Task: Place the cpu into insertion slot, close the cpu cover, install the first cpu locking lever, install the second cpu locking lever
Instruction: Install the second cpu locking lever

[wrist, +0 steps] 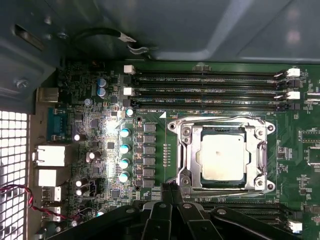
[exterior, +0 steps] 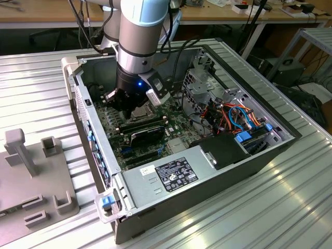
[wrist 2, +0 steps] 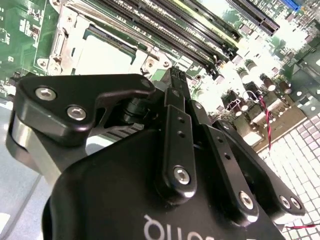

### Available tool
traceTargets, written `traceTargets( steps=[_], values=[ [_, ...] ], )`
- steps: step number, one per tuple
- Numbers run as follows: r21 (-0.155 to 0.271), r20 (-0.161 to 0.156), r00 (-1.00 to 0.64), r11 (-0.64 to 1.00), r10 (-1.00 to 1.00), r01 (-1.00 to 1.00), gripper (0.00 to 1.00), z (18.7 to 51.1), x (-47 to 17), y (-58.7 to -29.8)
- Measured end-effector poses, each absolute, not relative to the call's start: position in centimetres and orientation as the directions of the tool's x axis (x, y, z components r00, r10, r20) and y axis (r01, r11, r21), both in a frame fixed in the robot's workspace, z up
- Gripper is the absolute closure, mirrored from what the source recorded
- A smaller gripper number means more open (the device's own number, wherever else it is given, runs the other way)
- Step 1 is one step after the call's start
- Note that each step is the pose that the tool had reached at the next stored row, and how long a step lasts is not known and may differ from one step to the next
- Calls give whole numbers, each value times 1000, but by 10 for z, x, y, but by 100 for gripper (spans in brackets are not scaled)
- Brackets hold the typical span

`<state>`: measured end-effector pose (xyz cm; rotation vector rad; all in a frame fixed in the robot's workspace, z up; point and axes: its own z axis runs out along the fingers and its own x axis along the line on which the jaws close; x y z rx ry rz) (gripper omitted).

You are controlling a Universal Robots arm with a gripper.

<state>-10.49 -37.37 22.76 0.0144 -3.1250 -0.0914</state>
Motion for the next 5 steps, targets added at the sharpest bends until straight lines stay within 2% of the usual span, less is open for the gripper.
traceTargets(
  steps=[5],
  values=[
    [58,15,-1000,998,-10,-9,89,228,-105,-374]
  ],
)
